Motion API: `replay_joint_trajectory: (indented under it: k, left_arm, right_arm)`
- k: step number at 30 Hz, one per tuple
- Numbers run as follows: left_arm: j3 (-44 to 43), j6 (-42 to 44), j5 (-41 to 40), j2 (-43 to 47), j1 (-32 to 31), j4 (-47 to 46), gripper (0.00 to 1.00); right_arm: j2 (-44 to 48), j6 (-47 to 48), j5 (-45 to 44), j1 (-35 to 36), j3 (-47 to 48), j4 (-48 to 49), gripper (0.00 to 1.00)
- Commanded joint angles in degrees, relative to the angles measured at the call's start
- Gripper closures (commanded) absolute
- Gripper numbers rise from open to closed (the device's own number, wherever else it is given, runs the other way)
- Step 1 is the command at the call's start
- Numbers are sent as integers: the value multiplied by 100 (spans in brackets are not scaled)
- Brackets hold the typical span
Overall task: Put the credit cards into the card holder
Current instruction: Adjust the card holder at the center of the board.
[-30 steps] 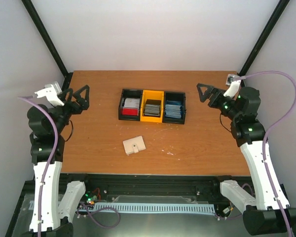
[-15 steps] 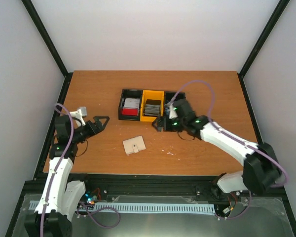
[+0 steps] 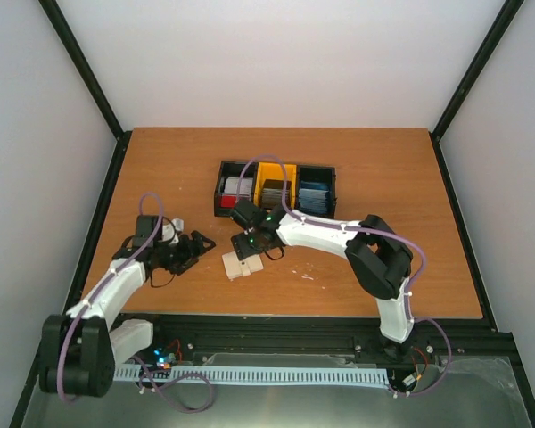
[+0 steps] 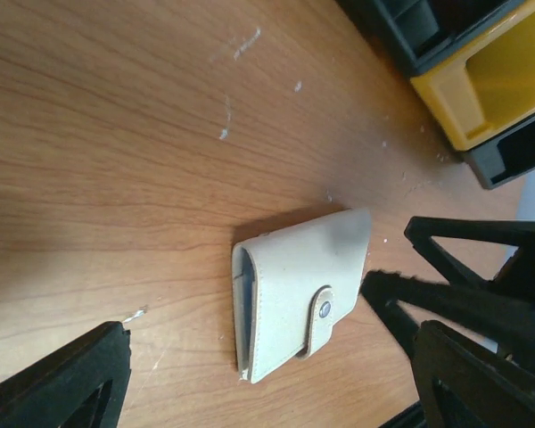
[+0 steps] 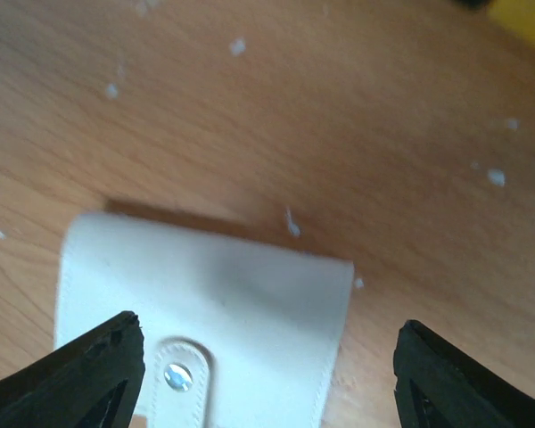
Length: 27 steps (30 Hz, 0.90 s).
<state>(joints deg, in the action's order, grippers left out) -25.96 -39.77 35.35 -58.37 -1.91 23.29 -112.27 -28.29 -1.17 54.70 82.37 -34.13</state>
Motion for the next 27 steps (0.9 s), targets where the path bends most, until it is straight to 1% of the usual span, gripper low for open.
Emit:
replay_joint_trajectory:
  k: [1,3,5,8,9,11,13,15,17,19,27]
  left_arm:
    - [-592,38,-332,-704,-487,-179,13]
    - [-785,165,-324,-1226,-644,-308,15]
    - [-1006,312,-319,-1641,-764,-393,16]
    - [-1343,613,-145,-2213,-840,-432,20]
    - [-1481,683,-123,-2371,-852,-433,20]
    - [-1625,856,54,-2612,-869,-518,20]
    - [-1733,999,285,-2790,-877,-592,21]
    - [-1895,1207,489,-3005,-881,-490,23]
    - [-2004,1338,541,-3180,-881,-350,27]
    - [-2014,1401,629,-3285,-881,-318,30]
    - [-1840,1408,862,-3543,-924,-408,31]
  right_arm:
    - [271,-81,-342,125,-110,-516,25]
    - [591,70,53,140,-467,-516,26]
    - [1052,329,509,207,-1107,-429,29]
    - [1662,582,1004,311,-2005,-316,32]
    - [1822,636,1114,340,-2276,-261,35]
    - [1939,652,1292,376,-2494,-62,44]
    - [1906,655,1503,384,-2577,164,57]
    - [1766,676,1687,393,-2547,402,67]
    - [1531,762,1723,393,-2426,467,72]
    - [1333,773,1461,384,-2319,480,74]
    - [656,747,1126,376,-1891,619,77]
